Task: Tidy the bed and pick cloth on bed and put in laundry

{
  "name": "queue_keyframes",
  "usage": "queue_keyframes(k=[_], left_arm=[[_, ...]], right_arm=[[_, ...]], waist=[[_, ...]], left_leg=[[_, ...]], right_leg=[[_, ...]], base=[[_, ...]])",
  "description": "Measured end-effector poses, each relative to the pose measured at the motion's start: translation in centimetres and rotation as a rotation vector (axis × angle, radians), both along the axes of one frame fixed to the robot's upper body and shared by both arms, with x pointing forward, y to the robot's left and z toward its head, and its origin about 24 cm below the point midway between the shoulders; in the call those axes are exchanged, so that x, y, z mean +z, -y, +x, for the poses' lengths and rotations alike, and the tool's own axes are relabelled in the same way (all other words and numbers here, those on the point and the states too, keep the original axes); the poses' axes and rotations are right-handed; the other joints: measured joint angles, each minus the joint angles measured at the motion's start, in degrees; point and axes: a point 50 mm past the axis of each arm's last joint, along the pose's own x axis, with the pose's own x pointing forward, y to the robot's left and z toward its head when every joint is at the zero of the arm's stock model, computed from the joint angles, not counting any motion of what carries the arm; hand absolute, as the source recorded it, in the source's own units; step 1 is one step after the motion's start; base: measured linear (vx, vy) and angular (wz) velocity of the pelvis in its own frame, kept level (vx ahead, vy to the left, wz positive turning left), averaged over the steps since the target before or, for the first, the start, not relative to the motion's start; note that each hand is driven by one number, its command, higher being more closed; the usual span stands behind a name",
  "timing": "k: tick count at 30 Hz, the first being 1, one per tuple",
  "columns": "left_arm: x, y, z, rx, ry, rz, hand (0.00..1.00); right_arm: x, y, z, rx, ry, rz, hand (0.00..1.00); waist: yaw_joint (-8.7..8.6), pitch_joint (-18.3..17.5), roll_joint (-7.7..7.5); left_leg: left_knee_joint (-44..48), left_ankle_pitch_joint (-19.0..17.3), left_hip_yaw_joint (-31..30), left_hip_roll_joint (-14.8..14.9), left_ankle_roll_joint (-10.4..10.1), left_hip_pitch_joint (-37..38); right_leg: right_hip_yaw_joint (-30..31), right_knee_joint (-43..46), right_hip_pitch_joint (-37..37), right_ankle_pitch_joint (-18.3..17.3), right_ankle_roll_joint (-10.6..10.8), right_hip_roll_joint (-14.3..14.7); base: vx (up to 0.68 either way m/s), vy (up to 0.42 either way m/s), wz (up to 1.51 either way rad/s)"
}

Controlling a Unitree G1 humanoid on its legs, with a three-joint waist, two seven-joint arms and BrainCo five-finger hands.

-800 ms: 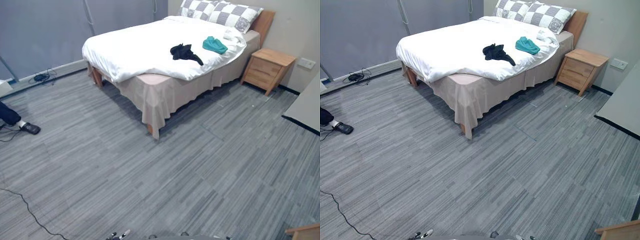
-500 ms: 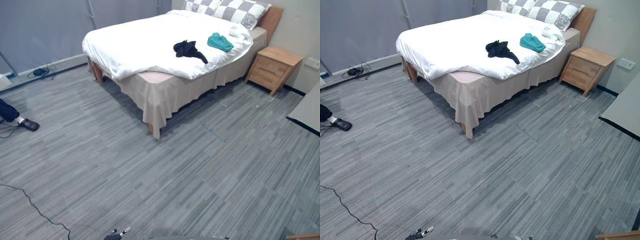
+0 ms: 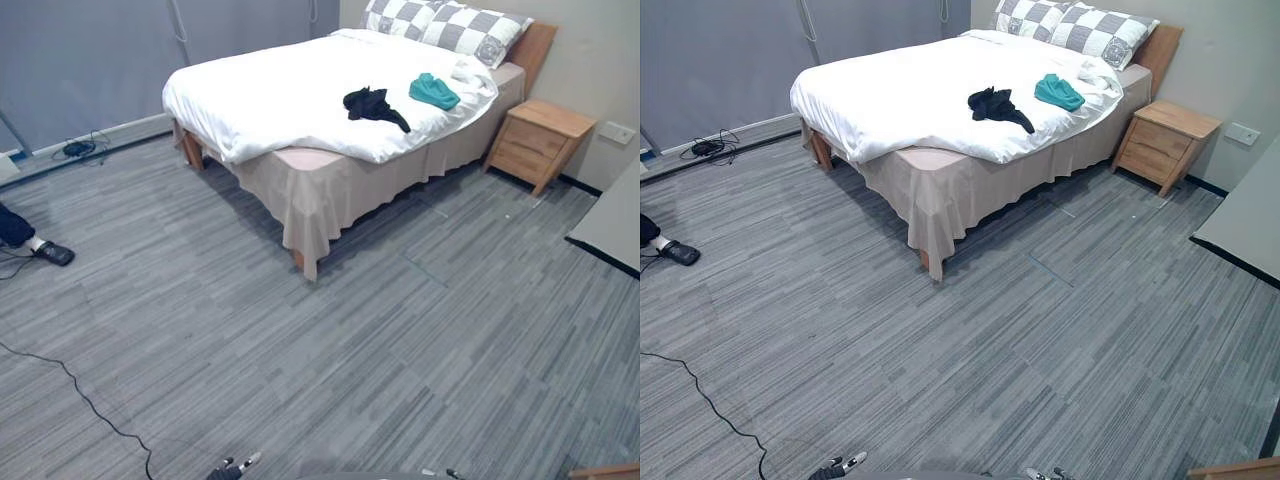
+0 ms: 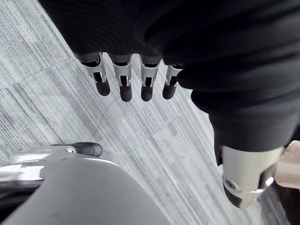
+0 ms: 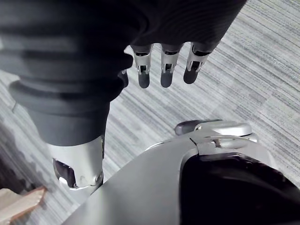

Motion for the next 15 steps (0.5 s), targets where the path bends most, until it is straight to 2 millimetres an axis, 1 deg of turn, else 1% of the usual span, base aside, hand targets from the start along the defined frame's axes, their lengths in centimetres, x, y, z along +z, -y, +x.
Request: queue_keyframes(k=[4, 8, 15], left_arm=[[0.00, 0.01, -0.01, -0.001, 0.000, 0.000, 0.00], [-0.01, 0.00, -0.03, -0.001, -0.001, 0.000, 0.00], [-0.03, -0.05, -0.08, 0.001, -0.005, 0.001, 0.00]], right_arm=[[0.00, -0.01, -0.01, 0.000, 0.000, 0.000, 0.00], [-0.01, -0.02, -0.01, 0.001, 0.000, 0.000, 0.00], [0.01, -0.05, 0.24, 0.017, 0.002, -0.004, 0.00]], waist=[[-0.02, -0.1, -0.10], [-0.04, -0.2, -0.06], [-0.02, -0.1, -0.19]], left_leg=[[0.0, 0.2, 0.2, 0.0, 0.3, -0.1], [0.2, 0.2, 0.2, 0.0, 0.3, 0.7], [0.3, 0.1, 1.0, 0.1, 0.2, 0.8]], right_leg=[[0.0, -0.5, 0.1, 0.1, -0.1, 0.0], [0.0, -1.0, 1.0, 0.3, -0.4, 0.1], [0.6, -0.9, 0.8, 0.2, -0.3, 0.2]], base=[[0.02, -0.002, 0.00], [0.07, -0.010, 0.00], [-0.02, -0.008, -0.03]])
